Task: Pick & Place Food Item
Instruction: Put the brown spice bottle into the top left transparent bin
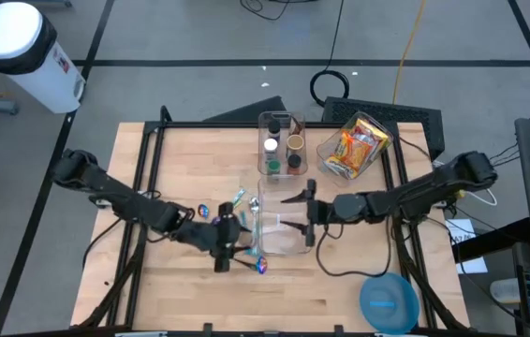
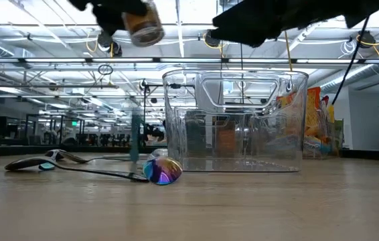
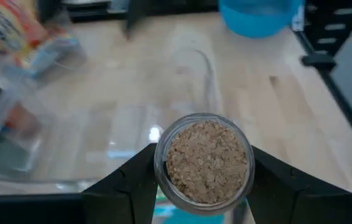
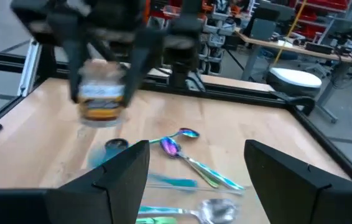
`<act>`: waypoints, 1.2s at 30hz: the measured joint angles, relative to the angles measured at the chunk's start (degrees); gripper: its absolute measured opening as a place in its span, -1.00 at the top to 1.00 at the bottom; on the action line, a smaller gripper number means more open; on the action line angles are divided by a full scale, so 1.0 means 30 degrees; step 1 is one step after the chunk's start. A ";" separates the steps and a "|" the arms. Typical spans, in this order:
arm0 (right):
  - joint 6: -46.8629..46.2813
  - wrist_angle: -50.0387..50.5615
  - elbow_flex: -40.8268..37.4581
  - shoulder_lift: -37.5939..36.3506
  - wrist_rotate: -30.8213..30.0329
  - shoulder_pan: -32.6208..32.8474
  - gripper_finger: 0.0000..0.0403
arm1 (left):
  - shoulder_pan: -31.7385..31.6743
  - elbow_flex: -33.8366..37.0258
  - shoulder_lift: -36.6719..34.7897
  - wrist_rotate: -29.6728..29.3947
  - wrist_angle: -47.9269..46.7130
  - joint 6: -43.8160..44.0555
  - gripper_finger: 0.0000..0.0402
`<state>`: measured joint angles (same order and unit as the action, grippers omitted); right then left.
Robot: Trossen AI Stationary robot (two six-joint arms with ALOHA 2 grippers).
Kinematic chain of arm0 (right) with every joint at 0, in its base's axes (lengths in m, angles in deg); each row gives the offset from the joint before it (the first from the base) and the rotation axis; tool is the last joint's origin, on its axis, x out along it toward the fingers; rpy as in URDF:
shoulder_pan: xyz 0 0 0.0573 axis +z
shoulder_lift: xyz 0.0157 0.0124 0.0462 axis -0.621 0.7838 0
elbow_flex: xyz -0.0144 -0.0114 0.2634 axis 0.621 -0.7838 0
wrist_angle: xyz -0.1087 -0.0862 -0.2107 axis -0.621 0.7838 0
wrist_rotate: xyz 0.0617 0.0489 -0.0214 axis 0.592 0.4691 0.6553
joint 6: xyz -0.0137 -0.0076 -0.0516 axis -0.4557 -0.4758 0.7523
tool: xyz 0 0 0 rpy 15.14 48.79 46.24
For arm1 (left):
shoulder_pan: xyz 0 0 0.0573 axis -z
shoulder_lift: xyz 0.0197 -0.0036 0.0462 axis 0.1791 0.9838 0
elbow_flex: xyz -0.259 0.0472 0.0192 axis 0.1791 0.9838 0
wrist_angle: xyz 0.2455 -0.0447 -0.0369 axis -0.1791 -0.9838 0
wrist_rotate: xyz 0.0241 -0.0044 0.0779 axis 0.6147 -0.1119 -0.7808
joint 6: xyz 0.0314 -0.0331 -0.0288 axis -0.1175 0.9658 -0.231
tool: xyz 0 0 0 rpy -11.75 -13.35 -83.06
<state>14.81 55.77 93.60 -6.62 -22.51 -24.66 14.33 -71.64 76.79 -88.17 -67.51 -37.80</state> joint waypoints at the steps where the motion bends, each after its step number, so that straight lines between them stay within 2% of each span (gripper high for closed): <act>1: -0.0058 -0.0760 0.0011 0.0512 0.0351 0.0003 -0.26 | -0.0268 -0.0203 0.0114 -0.0068 -0.0094 -0.0017 0.02; 5: -0.0645 -0.1376 0.0795 0.2308 0.2246 -0.0085 -0.26 | -0.0922 -0.0190 0.0160 -0.0444 -0.0712 0.0066 0.02; 10: -0.0708 -0.1468 0.2446 0.4095 0.2347 -0.0085 -0.27 | -0.1055 -0.0191 0.0167 -0.0989 -0.1196 0.0949 0.02; 18: -0.0687 -0.0053 0.5037 0.6708 0.2376 -0.0085 -0.44 | -0.0905 -0.0191 0.0160 -0.1321 -0.0794 0.0590 0.02; 23: -0.0675 0.0211 0.6079 0.7763 0.2713 -0.0048 -0.45 | -0.0926 -0.0191 0.0152 -0.1578 -0.0650 0.0556 0.02; 27: -0.0614 0.0224 0.6199 0.7910 0.2755 -0.0056 -0.35 | -0.0890 -0.0191 0.0153 -0.1550 -0.0437 0.0516 0.02; 34: -0.0577 0.0122 0.6235 0.7765 0.2784 -0.0063 0.09 | -0.0782 -0.0204 0.0141 -0.1542 -0.0340 0.0311 0.00; 36: -0.0570 0.0122 0.6235 0.7772 0.2784 -0.0057 0.11 | -0.0774 -0.0206 0.0144 -0.1532 -0.0358 0.0323 0.00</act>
<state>13.10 56.13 112.30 16.70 -14.16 -24.83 12.01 -72.26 77.22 -92.77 -68.59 -36.83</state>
